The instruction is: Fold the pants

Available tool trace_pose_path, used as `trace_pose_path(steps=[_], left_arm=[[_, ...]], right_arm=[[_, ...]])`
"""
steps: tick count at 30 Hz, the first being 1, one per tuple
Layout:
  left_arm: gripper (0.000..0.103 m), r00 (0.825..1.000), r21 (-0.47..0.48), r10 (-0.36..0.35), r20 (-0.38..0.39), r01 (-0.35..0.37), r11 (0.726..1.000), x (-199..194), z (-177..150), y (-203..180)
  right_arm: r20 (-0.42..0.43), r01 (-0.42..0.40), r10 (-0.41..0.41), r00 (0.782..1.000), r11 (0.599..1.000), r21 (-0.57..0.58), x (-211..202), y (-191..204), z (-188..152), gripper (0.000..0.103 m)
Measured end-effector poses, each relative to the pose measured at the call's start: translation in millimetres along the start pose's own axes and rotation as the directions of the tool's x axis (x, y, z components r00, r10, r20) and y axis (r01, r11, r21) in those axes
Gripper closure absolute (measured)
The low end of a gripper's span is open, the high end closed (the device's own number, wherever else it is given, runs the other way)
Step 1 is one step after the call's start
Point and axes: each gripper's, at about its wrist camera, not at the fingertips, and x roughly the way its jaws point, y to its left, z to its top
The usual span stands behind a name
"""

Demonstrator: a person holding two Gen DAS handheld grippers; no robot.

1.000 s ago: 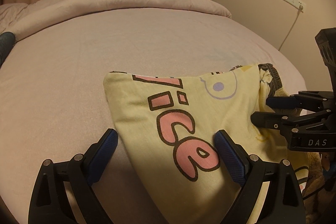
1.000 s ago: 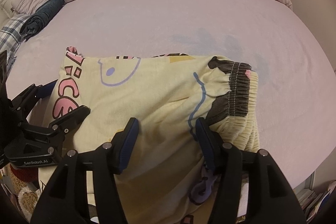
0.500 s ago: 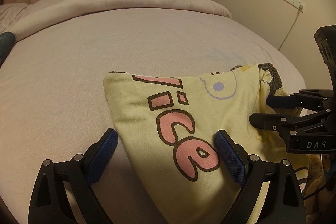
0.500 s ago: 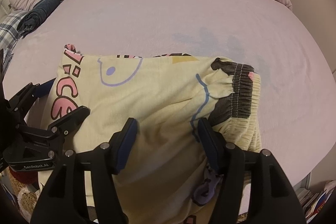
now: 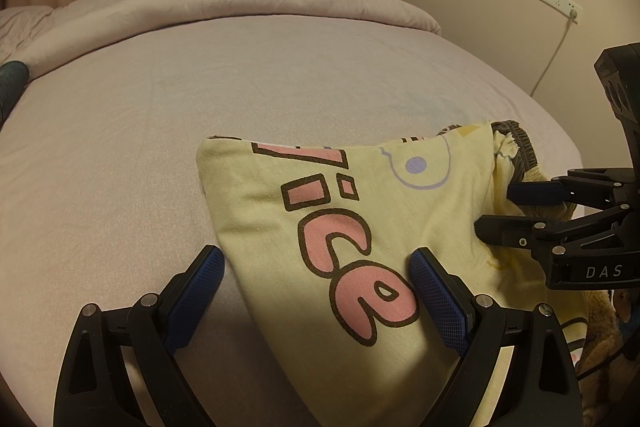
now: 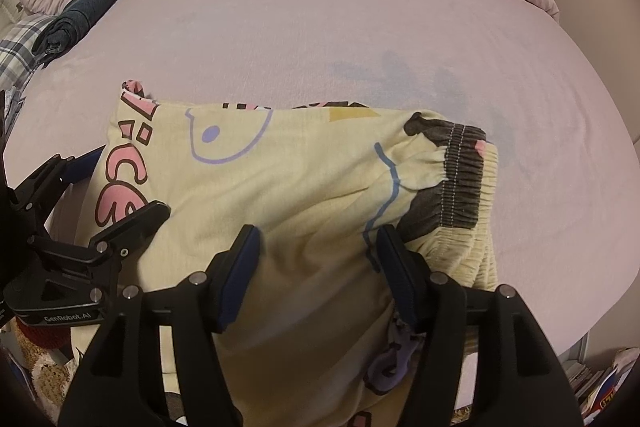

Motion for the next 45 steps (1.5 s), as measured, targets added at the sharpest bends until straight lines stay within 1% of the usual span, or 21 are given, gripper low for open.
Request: trace_pose_path(steps=[7,16,19,21,23,25,27,29,30,32,34,36,38,40,41,43,44,45], left_arm=[[0.009,1.000,0.000,0.001,0.000,-0.001,1.000,0,0,0],[0.009,1.000,-0.003,0.000,0.000,0.000,1.000,1,0,2],[0.004,1.000,0.006,-0.002,-0.015,0.002,1.000,3,1,-1],[0.004,1.000,0.018,0.014,-0.027,-0.014,1.000,4,2,-5],[0.005,0.999,0.000,0.028,-0.032,-0.028,1.000,0,4,-5],[0.005,0.997,-0.038,0.071,-0.012,-0.072,0.997,-11,4,-6],[0.005,0.994,-0.039,0.110,0.030,-0.108,0.993,-30,5,-12],[0.005,0.990,-0.048,0.128,0.067,-0.125,0.991,-50,8,-16],[0.005,0.990,-0.062,0.123,0.075,-0.118,0.991,-60,10,-17],[0.005,0.992,-0.094,0.090,0.087,-0.082,0.992,-74,12,-17],[0.006,0.996,-0.159,0.052,0.071,-0.040,0.986,-83,13,-13],[0.011,0.998,-0.197,0.034,0.050,-0.024,0.980,-86,10,-13],[0.027,0.997,-0.184,0.063,0.040,-0.055,0.981,-86,7,-17],[0.034,0.996,-0.173,0.083,0.012,-0.080,0.982,-81,4,-21],[0.038,0.997,-0.179,0.072,-0.003,-0.071,0.981,-78,2,-22],[0.043,0.999,-0.192,-0.002,-0.036,-0.005,0.981,-66,2,-23],[0.043,0.998,-0.199,-0.036,-0.045,0.026,0.980,-62,-1,-26],[0.043,0.997,-0.200,-0.050,-0.051,0.038,0.979,-59,-2,-29]], right_arm=[[-0.024,-0.015,0.015,1.000,1.000,-0.003,-2,-4,-1,0.041],[-0.085,-0.012,0.011,0.996,1.000,-0.013,-1,-2,3,0.041],[-0.095,-0.001,0.000,0.995,1.000,-0.005,1,-1,7,0.041],[-0.096,0.008,-0.009,0.995,1.000,-0.008,2,1,8,0.041],[-0.100,0.013,-0.015,0.995,1.000,-0.015,3,2,9,0.041],[-0.112,0.016,-0.016,0.994,1.000,-0.005,3,3,12,0.041],[-0.125,0.022,-0.021,0.992,1.000,0.005,2,4,16,0.042],[-0.118,0.046,-0.046,0.992,0.999,-0.002,-3,2,19,0.042],[-0.114,0.057,-0.057,0.992,0.998,-0.002,-5,-1,21,0.042],[-0.102,0.067,-0.065,0.993,0.998,0.014,-9,-4,25,0.042],[-0.087,0.074,-0.070,0.994,0.996,0.043,-13,-9,28,0.042],[-0.079,0.087,-0.081,0.994,0.994,0.069,-14,-14,30,0.042],[-0.082,0.089,-0.082,0.993,0.993,0.082,-15,-18,29,0.042],[-0.087,0.091,-0.083,0.993,0.992,0.083,-13,-18,27,0.042],[-0.091,0.096,-0.089,0.992,0.992,0.078,-12,-17,26,0.041],[-0.093,0.104,-0.098,0.991,0.993,0.061,-14,-18,18,0.041],[-0.094,0.103,-0.098,0.991,0.993,0.053,-13,-16,17,0.041],[-0.096,0.099,-0.095,0.991,0.994,0.046,-12,-14,15,0.041]])
